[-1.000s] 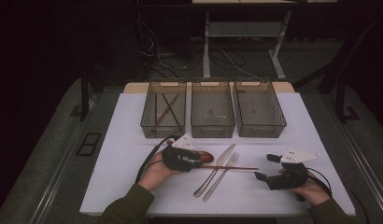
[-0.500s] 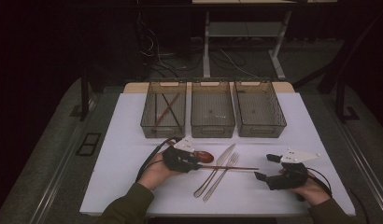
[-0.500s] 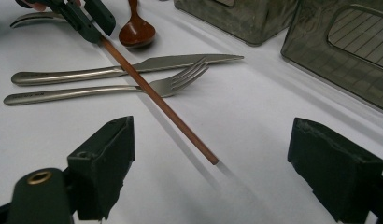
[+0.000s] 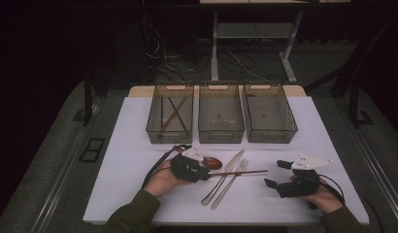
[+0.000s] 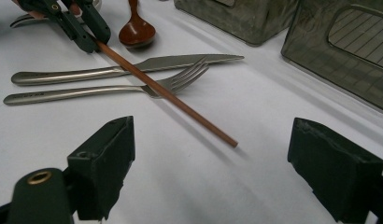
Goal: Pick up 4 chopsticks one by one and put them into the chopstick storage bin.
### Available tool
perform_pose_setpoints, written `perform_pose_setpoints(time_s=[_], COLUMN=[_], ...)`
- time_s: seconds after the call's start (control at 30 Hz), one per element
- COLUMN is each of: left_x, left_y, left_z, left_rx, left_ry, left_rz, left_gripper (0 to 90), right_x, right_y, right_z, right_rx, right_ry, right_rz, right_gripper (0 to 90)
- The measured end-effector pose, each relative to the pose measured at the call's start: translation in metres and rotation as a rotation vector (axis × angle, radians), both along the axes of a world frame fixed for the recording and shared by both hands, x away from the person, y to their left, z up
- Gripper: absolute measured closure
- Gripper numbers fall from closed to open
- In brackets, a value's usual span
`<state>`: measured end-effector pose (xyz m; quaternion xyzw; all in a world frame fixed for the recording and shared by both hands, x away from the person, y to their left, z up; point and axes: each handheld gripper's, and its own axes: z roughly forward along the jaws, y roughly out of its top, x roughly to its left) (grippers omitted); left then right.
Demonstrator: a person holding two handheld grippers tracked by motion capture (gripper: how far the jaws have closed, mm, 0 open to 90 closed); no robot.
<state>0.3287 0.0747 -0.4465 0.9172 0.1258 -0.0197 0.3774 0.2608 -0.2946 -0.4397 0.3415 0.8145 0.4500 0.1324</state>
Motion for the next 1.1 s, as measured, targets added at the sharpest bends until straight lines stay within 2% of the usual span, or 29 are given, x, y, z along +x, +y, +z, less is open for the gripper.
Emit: perform_pose_setpoints(time_s=[0.3, 0.7, 0.83, 1.1], left_x=[-0.0002, -0.0018, -0.0019, -0.0061], left_y=[-0.0003, -0.0015, -0.0016, -0.0044], left_z=[0.0002, 0.0002, 0.001, 0.0045], left_rx=[0.011, 0.014, 0.022, -0.001], left_ry=[-0.008, -0.018, -0.021, -0.023], left_rz=[-0.016, -0.014, -0.031, -0.046], left_gripper=[77.6, 81.6, 82.4, 82.8], right_x=[-0.0001, -0.0002, -0.0002, -0.0002], right_y=[0.0002, 0.0007, 0.0007, 0.0005], right_z=[0.0, -0.0002, -0.0002, -0.0001], right_rx=[0.0, -0.002, -0.002, 0.0], right_ry=[0.0, 0.0, 0.001, -0.001], right_rz=[0.001, 0.001, 0.002, 0.004], right_gripper=[14.6, 14.7, 14.6, 14.7])
